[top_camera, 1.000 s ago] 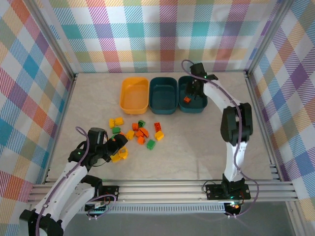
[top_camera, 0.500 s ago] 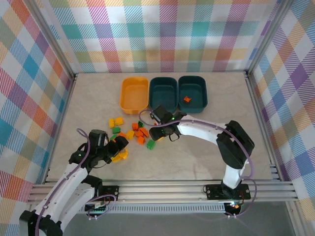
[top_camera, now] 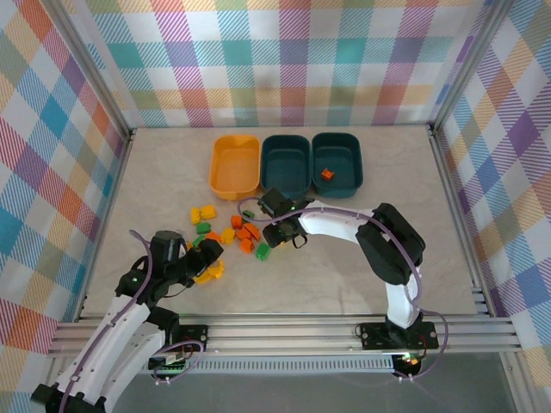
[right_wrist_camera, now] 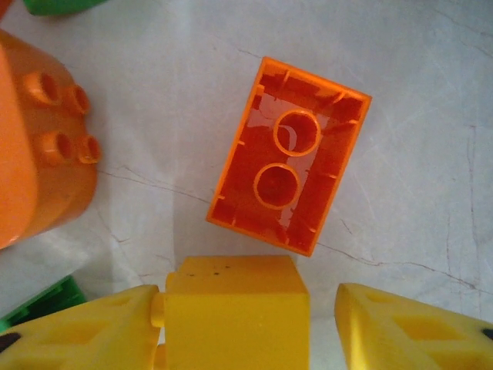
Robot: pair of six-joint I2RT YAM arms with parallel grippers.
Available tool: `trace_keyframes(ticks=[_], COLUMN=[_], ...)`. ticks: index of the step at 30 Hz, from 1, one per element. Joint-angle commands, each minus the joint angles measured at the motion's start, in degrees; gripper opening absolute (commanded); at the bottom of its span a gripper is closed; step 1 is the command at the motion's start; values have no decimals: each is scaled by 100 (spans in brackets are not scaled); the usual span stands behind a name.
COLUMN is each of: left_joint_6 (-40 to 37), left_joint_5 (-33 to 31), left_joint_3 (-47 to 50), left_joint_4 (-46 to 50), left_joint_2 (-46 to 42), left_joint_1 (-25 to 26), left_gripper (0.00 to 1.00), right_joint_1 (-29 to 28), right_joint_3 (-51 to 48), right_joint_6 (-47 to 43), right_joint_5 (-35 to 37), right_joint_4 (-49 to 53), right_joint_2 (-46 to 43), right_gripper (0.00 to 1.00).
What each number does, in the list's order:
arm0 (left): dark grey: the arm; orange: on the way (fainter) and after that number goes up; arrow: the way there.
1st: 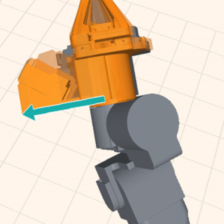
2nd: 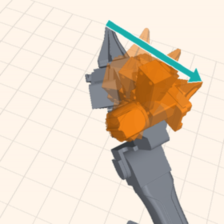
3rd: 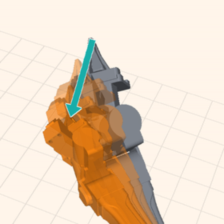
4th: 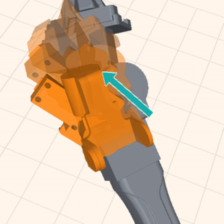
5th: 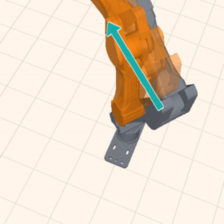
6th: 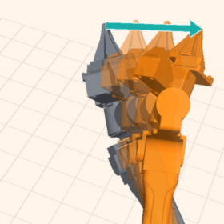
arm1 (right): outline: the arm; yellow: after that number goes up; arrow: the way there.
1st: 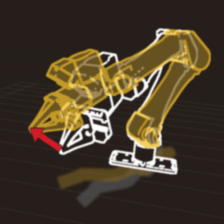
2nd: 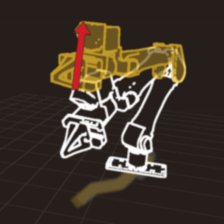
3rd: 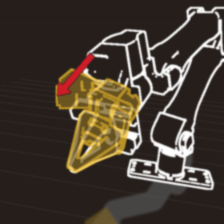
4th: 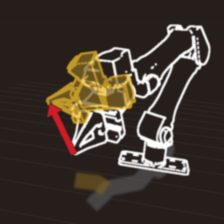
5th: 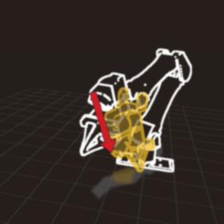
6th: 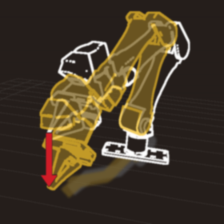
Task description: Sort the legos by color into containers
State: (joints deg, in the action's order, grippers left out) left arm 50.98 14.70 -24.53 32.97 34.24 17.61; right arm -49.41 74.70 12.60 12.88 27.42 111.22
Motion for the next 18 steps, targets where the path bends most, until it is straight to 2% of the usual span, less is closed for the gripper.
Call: trace_keyframes(ticks=[1,7,14,18], left_joint_6=[39,35,-18,53], left_joint_5=[-82,-38,-63,-296], left_joint_3=[24,-15,-74,-159], left_joint_4=[65,-102,-249,-144], left_joint_2=[11,268,585,812], left_joint_1=[68,76,100,147], left_gripper=[90,90,90,89], right_joint_1=[61,98,254,715], right_joint_3=[17,-251,-244,361], right_joint_6=[-11,51,245,252], right_joint_5=[75,133,180,267], right_joint_4=[-9,18,-106,-315], right_joint_2=[62,-215,-1182,-932], right_gripper=[57,40,35,34])
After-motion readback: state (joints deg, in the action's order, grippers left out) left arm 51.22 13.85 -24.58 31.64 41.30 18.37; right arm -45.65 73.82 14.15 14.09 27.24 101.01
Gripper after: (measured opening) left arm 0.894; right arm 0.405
